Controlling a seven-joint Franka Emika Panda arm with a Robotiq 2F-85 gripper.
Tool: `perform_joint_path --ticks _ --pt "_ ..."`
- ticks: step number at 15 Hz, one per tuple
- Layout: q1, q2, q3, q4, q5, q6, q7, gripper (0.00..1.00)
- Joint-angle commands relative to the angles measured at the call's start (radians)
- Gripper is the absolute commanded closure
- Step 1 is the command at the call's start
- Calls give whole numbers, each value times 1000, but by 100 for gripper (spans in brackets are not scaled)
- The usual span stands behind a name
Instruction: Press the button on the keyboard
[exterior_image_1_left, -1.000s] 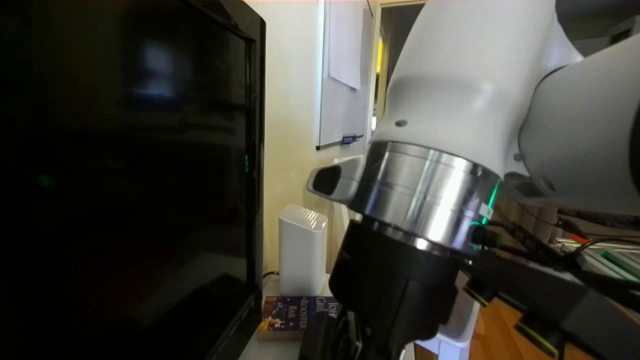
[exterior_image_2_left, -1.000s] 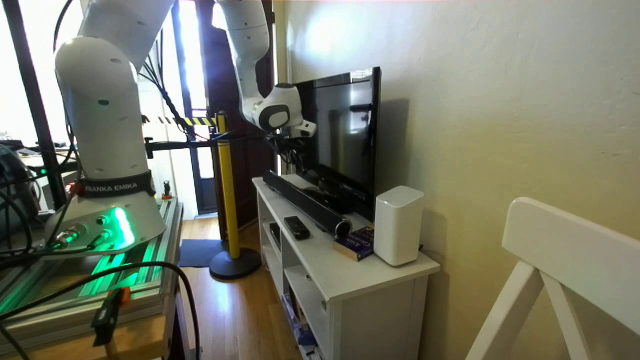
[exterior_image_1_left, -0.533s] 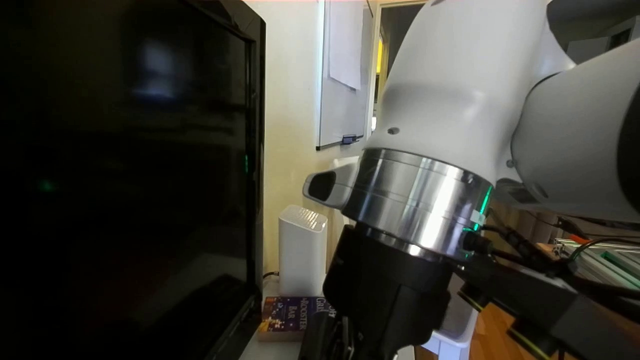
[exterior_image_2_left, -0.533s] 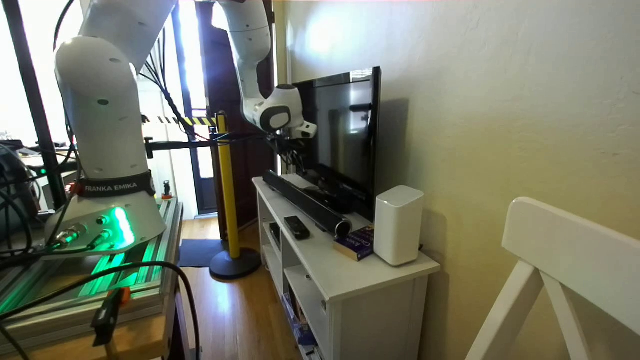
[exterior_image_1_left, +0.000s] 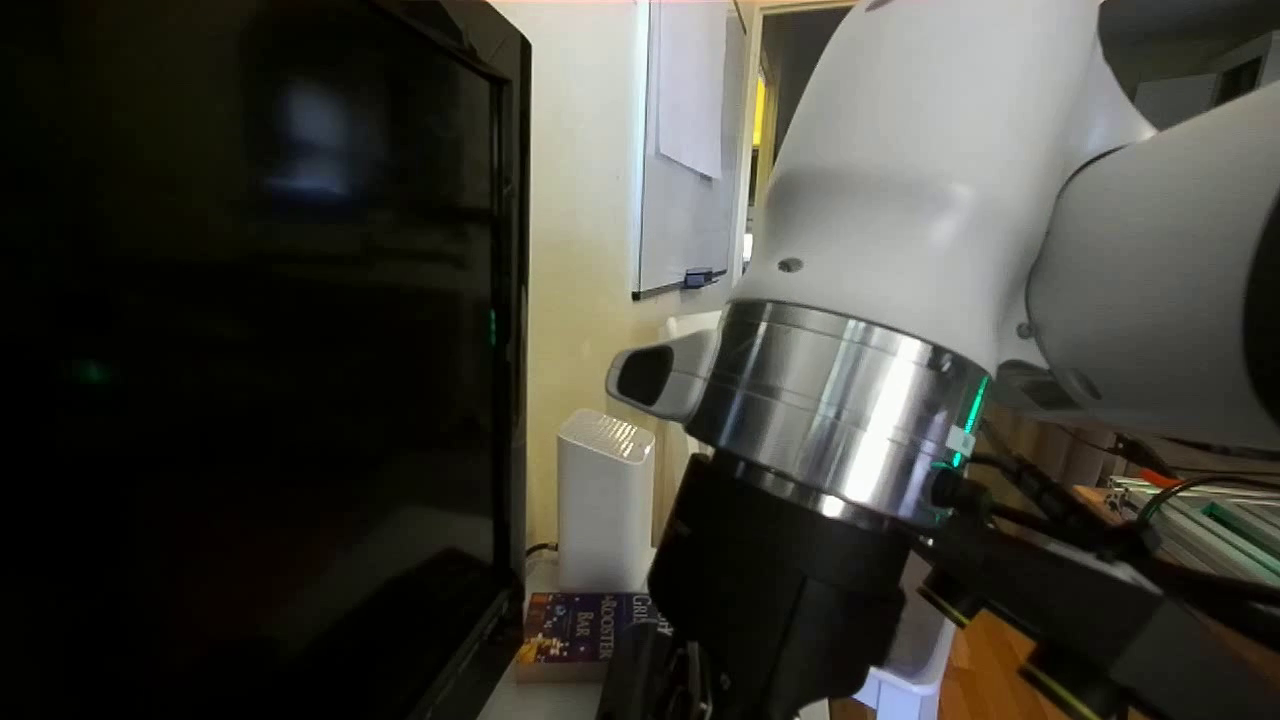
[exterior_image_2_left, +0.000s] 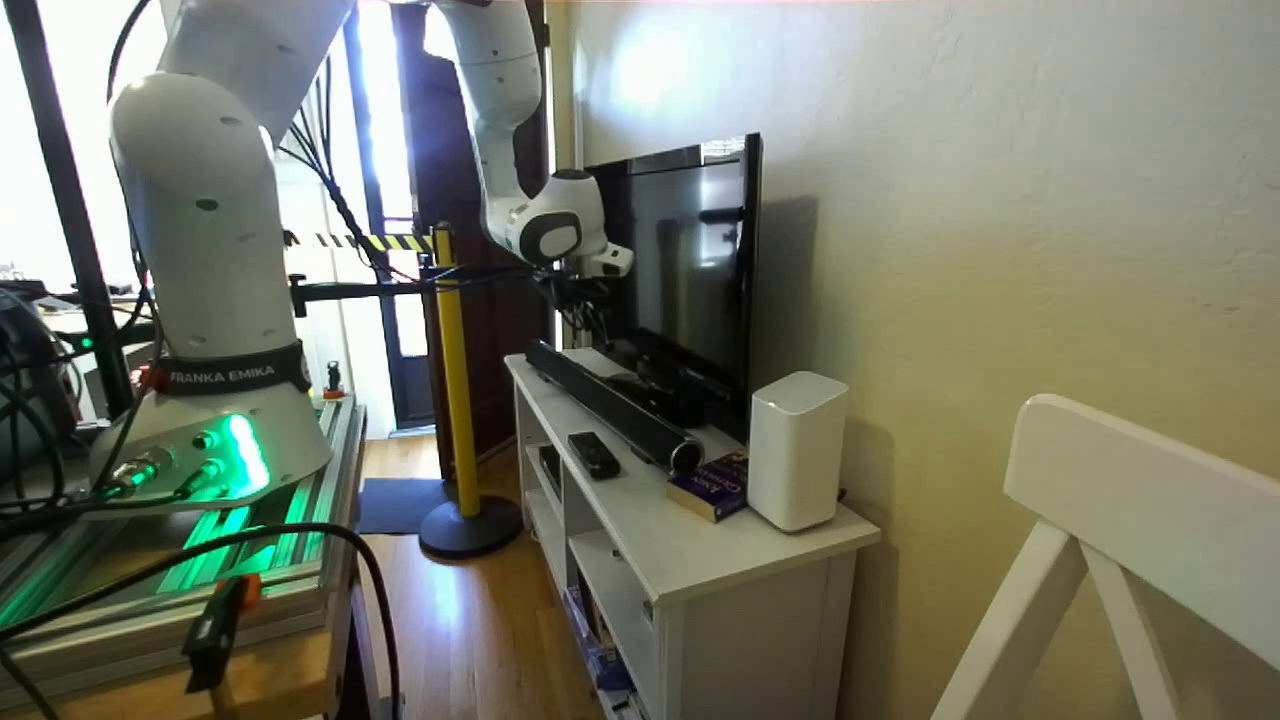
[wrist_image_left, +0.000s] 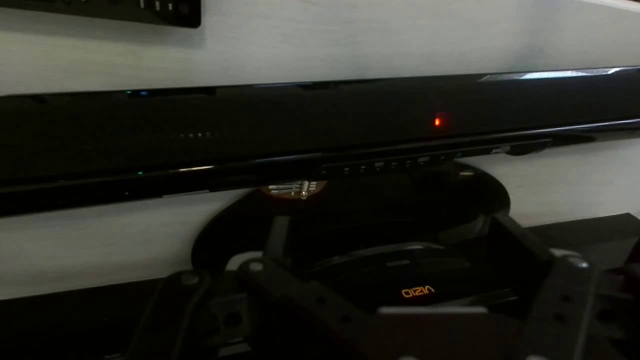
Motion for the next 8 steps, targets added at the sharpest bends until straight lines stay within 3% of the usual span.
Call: perform_joint_path --ticks 1,2,3,4,8 --pt "39 54 -37 32 -15 33 15 0" --pt "47 69 -46 40 -17 38 14 3" --pt "64 79 -66 47 -21 39 17 27" --pt "84 89 -90 53 -24 42 22 28" --pt "139 141 -159 100 -37 73 15 55"
